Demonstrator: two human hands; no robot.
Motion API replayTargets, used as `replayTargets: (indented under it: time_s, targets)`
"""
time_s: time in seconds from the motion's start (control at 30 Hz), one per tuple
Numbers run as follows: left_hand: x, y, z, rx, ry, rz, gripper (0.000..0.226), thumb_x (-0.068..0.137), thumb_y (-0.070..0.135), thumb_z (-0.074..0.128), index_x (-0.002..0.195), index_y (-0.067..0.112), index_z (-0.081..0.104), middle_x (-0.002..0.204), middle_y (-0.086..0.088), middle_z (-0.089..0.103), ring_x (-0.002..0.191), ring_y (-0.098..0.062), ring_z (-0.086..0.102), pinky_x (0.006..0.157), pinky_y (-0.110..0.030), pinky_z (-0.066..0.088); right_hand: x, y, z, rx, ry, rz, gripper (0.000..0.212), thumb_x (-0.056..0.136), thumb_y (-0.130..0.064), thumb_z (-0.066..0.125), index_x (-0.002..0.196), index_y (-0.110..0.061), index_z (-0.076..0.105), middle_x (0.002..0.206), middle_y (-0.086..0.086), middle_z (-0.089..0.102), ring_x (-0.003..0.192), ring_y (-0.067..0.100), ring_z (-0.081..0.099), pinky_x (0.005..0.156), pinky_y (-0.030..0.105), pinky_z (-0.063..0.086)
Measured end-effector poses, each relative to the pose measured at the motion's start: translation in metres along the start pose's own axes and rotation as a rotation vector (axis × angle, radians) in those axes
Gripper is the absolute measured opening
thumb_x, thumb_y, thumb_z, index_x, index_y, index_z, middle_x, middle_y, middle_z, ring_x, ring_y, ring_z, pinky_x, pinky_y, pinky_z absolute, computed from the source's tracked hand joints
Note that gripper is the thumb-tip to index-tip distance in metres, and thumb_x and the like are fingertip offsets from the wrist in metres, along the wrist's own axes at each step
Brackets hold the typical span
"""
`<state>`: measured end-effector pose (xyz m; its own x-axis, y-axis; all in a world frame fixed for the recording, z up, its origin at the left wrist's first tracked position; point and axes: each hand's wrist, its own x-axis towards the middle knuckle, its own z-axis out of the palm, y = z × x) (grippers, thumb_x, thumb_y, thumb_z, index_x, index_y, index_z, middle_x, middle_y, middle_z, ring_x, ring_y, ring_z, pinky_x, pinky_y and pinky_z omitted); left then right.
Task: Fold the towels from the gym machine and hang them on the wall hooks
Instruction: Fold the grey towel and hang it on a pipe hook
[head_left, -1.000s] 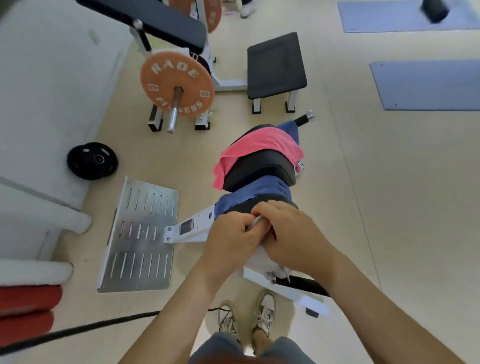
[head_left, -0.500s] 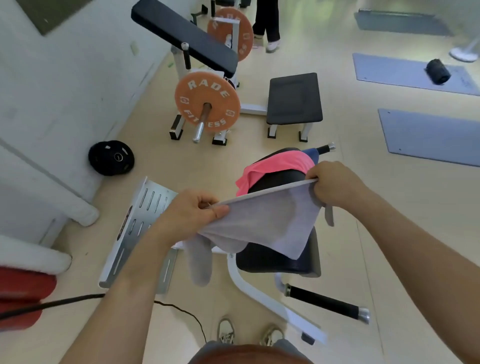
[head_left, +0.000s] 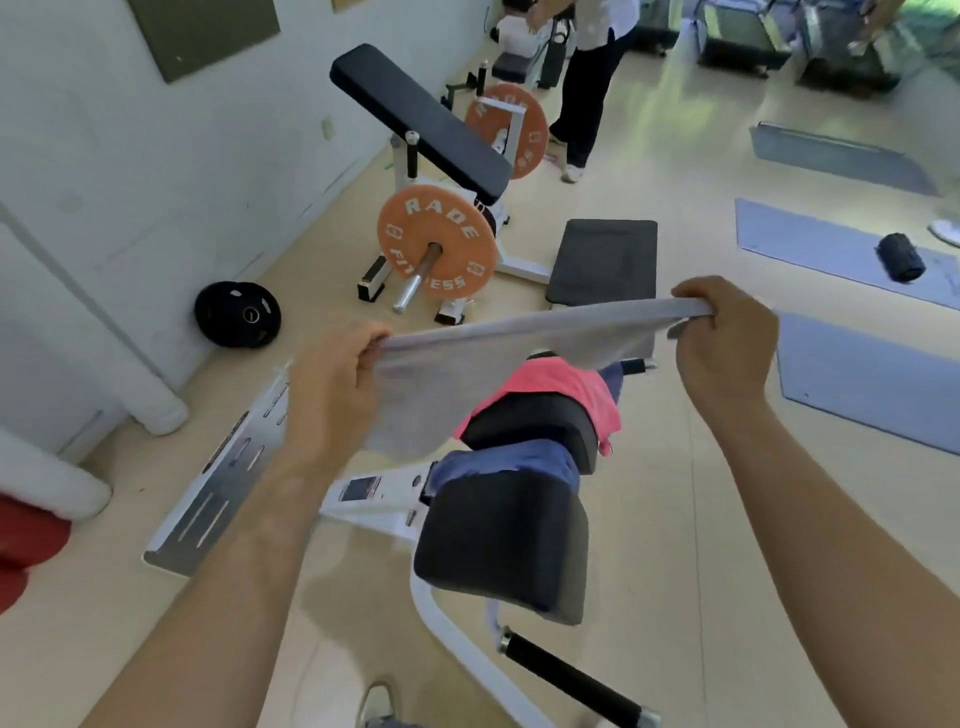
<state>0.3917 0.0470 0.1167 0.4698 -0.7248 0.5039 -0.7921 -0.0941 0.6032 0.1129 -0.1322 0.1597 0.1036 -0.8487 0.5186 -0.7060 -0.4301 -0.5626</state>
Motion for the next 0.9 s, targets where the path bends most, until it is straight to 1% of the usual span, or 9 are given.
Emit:
replayTargets:
  time_s: [0.13,0.23,0.37,0.43,0.53,0.6,0.67,0.8,0.9]
  targets:
    - [-0.075,0.008,0.075,0.083,-0.202,-0.248,0.031,0.079,0.003,0.045,0.093,0.009,0.071,0.090,-0.008,0.069,0.088,-0.029,0.057,0.074,-0.028,0.036,-0.075,0.106,-0.004,0.032,-0.202,0.096,0.030,0.071,0.002,0.045,0.084,-0.008,0.070,0.073,0.009,0.067,0.067,0.027,0.058,0.056,0.014,0.034]
    - [-0.136,0.014,0.130,0.173,-0.282,-0.491,0.030,0.080,-0.003,0.056,0.089,0.018,0.076,0.090,-0.007,0.070,0.089,-0.027,0.061,0.075,-0.027,0.039,-0.131,0.182,0.000,-0.028,-0.499,0.133,0.025,0.069,-0.007,0.043,0.070,-0.011,0.067,0.063,0.011,0.063,0.060,0.033,0.058,0.049,0.030,0.034]
    - [-0.202,0.018,0.171,0.161,-0.389,-0.939,0.032,0.082,0.004,0.052,0.084,0.027,0.075,0.092,-0.006,0.071,0.086,-0.028,0.064,0.067,-0.025,0.041,-0.187,0.243,0.006,-0.227,-0.905,0.106,0.025,0.087,-0.001,0.048,0.091,-0.012,0.071,0.089,0.013,0.069,0.076,0.033,0.061,0.058,0.032,0.040]
    - [-0.228,0.018,0.179,0.058,-0.401,-1.152,0.030,0.084,0.007,0.050,0.077,0.028,0.071,0.092,-0.007,0.072,0.082,-0.031,0.065,0.067,-0.031,0.048,-0.196,0.261,0.007,-0.342,-1.040,0.071,0.020,0.089,-0.007,0.048,0.089,-0.017,0.065,0.092,0.009,0.067,0.078,0.029,0.059,0.059,0.031,0.038]
    - [-0.250,0.015,0.181,-0.013,-0.313,-1.297,0.020,0.080,0.011,0.059,0.071,0.024,0.071,0.085,-0.009,0.073,0.083,-0.032,0.068,0.072,-0.035,0.052,-0.197,0.271,0.007,-0.417,-1.067,0.025,0.014,0.092,-0.019,0.051,0.087,-0.017,0.064,0.089,0.005,0.065,0.085,0.029,0.061,0.059,0.030,0.037]
    - [-0.250,0.013,0.179,-0.128,-0.185,-1.409,0.006,0.074,0.017,0.071,0.068,0.014,0.071,0.078,-0.010,0.072,0.077,-0.029,0.069,0.068,-0.032,0.050,-0.197,0.272,0.009,-0.443,-1.058,-0.019,0.021,0.095,-0.029,0.051,0.085,-0.015,0.062,0.086,0.005,0.065,0.082,0.029,0.060,0.058,0.031,0.039]
    - [-0.250,0.009,0.181,-0.285,-0.044,-1.511,0.014,0.071,0.014,0.077,0.069,0.004,0.067,0.075,-0.013,0.068,0.066,-0.026,0.066,0.065,-0.031,0.050,-0.198,0.274,0.010,-0.459,-1.068,-0.012,0.025,0.096,-0.032,0.049,0.084,-0.014,0.061,0.080,0.005,0.060,0.079,0.029,0.060,0.058,0.033,0.044]
    - [-0.247,0.008,0.185,-0.540,0.263,-1.628,0.013,0.073,0.004,0.075,0.069,0.000,0.063,0.071,-0.013,0.061,0.063,-0.023,0.058,0.064,-0.029,0.054,-0.195,0.269,0.013,-0.345,-0.993,0.101,0.014,0.095,-0.016,0.050,0.097,-0.014,0.064,0.089,0.003,0.046,0.073,0.030,0.058,0.059,0.034,0.046]
    - [-0.243,0.008,0.186,-0.573,0.338,-1.585,0.015,0.073,-0.007,0.067,0.087,-0.002,0.067,0.083,-0.015,0.064,0.068,-0.024,0.058,0.060,-0.027,0.051,-0.183,0.248,0.020,-0.053,-0.850,0.377,0.032,0.091,0.000,0.045,0.112,-0.014,0.065,0.104,0.004,0.045,0.083,0.029,0.058,0.068,0.046,0.056]
